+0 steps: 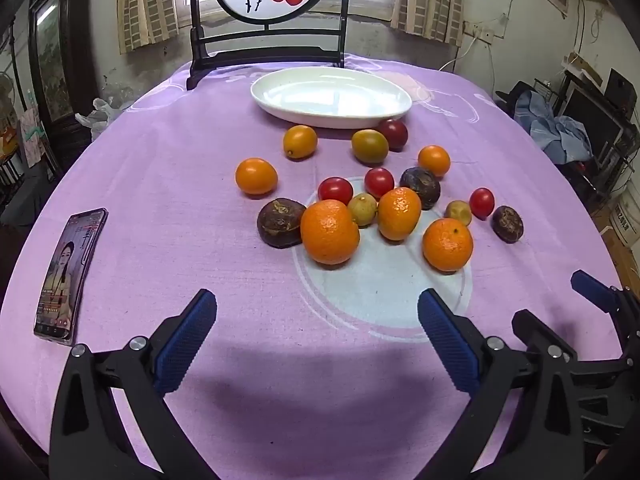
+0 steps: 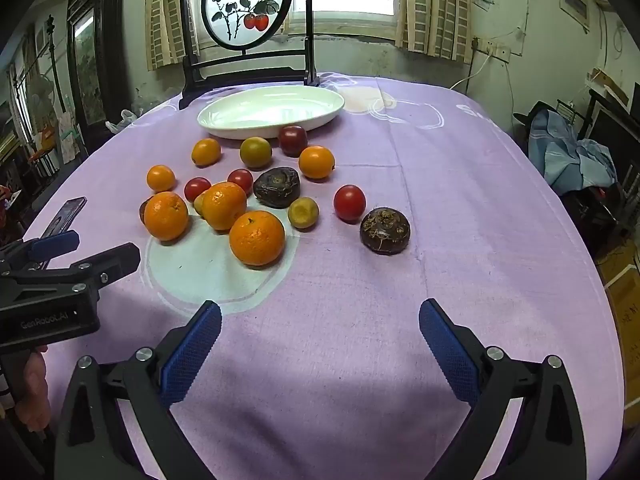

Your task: Organize fruits

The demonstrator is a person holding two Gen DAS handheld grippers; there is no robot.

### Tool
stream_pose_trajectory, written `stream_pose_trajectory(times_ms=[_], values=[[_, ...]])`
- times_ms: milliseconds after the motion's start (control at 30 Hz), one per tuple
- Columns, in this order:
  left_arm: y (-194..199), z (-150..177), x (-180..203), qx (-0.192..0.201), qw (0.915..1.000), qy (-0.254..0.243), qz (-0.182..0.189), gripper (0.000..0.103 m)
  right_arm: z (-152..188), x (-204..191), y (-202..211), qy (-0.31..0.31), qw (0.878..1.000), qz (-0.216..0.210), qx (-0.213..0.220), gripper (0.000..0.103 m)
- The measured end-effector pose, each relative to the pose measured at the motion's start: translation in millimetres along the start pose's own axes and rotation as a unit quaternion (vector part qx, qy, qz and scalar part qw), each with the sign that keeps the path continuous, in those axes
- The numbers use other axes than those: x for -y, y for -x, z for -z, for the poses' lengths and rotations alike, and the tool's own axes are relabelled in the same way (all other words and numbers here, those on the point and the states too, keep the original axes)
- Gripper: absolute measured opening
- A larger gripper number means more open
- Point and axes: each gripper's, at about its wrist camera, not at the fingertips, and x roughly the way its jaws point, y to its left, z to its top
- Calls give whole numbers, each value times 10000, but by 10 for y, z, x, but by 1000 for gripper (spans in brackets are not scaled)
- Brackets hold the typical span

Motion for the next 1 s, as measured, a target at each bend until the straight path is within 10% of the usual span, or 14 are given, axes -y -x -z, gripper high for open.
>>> stream_pose_trajectory(times_ms=[1000], values=[[36,29,-29,60,10000,55,-3,99,33,-20,24,-14,10000,-19,20,100]])
